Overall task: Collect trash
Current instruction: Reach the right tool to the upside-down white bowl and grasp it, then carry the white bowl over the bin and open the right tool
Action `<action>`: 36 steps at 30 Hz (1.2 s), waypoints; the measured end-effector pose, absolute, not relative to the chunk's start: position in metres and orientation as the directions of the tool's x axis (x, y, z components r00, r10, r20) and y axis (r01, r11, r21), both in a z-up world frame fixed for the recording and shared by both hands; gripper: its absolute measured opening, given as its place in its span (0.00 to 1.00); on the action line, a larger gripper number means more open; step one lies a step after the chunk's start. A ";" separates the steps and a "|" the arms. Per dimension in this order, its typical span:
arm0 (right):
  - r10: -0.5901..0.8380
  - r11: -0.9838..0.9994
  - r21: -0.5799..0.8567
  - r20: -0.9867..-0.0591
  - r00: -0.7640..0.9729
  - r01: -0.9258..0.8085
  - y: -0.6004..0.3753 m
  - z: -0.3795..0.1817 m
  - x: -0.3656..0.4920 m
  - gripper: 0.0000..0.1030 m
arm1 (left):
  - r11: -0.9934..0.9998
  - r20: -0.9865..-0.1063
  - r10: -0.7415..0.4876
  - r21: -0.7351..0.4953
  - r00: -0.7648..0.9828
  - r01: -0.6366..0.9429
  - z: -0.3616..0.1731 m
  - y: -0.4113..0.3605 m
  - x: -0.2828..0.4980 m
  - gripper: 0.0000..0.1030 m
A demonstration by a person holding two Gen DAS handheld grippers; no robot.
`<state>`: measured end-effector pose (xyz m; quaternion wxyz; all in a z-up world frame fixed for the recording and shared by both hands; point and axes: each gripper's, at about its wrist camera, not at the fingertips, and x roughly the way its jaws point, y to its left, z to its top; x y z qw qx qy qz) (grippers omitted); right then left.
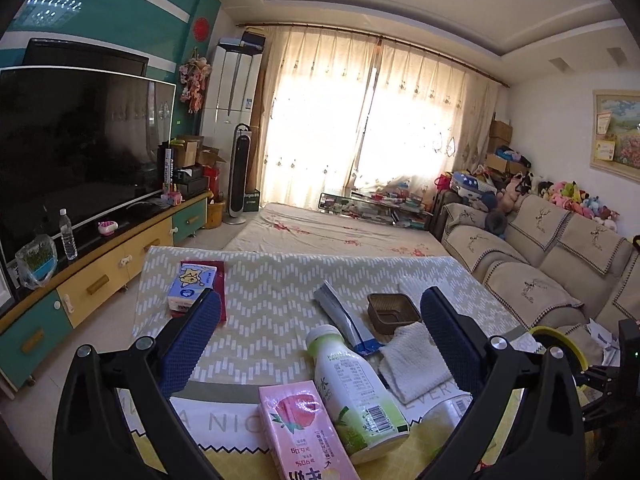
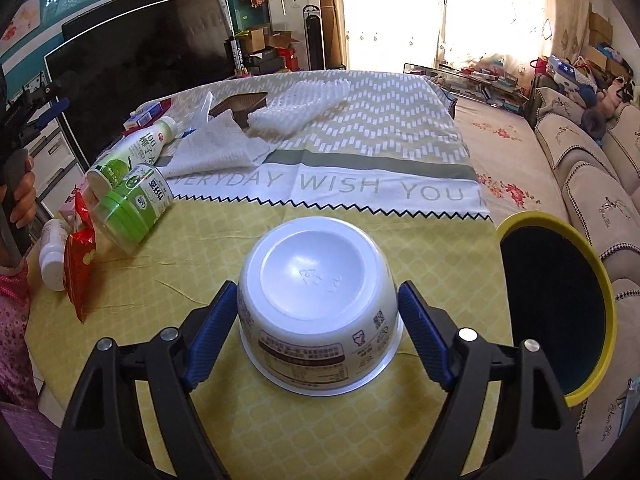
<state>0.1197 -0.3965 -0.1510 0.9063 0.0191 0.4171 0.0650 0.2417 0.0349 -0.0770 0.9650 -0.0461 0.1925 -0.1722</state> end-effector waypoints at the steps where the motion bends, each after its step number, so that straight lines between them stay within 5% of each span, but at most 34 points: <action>1: 0.131 0.991 0.085 -0.754 0.644 -0.101 -0.396 -0.151 0.120 0.75 | 0.935 -0.369 -0.356 -0.146 0.859 0.324 -0.078 0.032 0.242 0.95; 22: 0.092 0.995 0.094 -0.744 0.662 -0.032 -0.416 -0.127 0.118 0.75 | 0.864 -0.462 -0.481 -0.104 0.745 0.493 -0.081 0.005 0.231 0.95; 36: -0.191 0.942 0.043 -0.746 0.638 0.333 -0.552 -0.097 0.122 0.75 | 0.844 -0.491 -0.487 -0.052 0.723 0.533 -0.080 -0.007 0.224 0.95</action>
